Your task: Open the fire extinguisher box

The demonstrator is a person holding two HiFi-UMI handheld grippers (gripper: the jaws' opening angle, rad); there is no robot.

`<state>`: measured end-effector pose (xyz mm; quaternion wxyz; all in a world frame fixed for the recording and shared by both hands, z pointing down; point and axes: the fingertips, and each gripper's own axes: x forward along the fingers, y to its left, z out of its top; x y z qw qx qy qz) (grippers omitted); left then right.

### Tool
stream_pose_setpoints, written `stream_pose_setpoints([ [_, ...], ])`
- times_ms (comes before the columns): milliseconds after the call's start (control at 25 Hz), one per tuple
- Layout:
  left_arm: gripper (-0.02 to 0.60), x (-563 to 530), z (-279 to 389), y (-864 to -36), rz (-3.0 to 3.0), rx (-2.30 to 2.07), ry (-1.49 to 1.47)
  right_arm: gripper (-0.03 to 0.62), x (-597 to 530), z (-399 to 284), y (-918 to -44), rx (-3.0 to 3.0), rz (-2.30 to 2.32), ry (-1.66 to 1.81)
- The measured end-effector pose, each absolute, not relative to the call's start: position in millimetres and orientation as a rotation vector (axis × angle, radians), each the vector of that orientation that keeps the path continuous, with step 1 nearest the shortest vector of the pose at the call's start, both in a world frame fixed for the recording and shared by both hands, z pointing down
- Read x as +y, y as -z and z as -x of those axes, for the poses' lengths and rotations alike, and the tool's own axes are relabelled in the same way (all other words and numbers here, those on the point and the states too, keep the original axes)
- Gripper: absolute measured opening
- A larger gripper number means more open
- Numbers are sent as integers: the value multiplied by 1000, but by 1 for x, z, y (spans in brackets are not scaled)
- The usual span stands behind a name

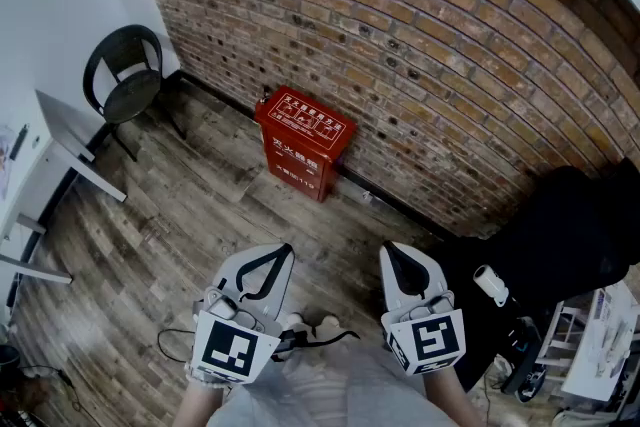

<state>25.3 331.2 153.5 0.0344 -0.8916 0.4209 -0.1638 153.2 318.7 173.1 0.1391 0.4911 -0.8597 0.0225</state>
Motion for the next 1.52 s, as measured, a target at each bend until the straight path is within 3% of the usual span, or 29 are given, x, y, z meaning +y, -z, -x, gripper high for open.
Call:
stream_pose_setpoints([
  [1520,-3,309,5,-170,2759,1210,524,9,303,-112,-193,-2492,-1433,-140],
])
